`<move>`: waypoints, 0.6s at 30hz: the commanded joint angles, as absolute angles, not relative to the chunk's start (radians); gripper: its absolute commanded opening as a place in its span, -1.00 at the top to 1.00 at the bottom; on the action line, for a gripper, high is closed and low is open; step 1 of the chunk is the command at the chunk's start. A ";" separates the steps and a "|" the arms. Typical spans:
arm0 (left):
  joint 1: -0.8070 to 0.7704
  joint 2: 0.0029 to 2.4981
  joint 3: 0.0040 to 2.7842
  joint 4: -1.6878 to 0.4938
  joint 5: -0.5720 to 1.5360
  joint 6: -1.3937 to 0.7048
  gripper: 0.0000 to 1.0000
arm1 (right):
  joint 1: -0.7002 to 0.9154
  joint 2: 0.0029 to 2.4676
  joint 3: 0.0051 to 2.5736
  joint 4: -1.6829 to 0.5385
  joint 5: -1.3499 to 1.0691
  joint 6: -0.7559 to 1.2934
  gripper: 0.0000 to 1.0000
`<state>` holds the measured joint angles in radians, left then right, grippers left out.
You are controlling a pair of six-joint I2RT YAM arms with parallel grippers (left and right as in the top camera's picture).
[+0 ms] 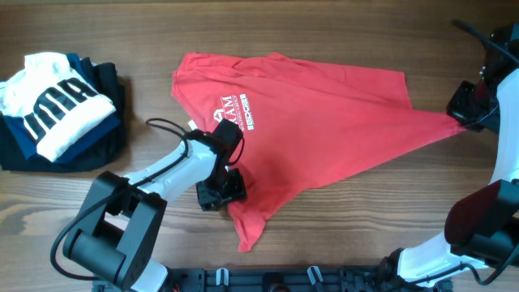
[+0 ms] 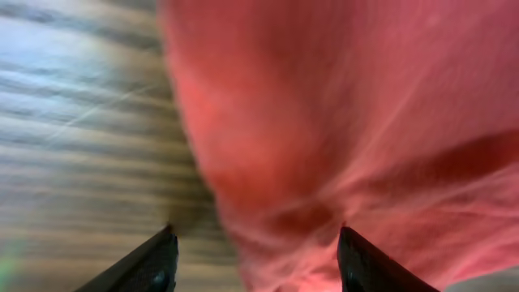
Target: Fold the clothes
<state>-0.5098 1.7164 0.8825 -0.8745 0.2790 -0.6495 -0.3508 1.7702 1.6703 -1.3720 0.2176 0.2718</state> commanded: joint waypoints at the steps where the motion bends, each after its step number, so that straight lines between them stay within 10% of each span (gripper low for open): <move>1: -0.551 1.708 0.841 -0.805 0.325 -0.664 -0.24 | -0.357 1.779 1.668 -1.370 0.227 0.289 0.91; 4: -0.582 1.709 0.832 -0.779 0.325 -0.664 -0.05 | -0.357 1.779 1.668 -1.370 0.227 0.289 0.91; 9: -0.594 1.709 0.832 -0.786 0.325 -0.664 0.86 | -0.357 1.779 1.668 -1.369 0.227 0.289 0.91; 18: -0.556 1.636 0.862 -0.873 0.231 -0.635 0.92 | -0.357 1.779 1.668 -1.369 0.191 0.287 0.91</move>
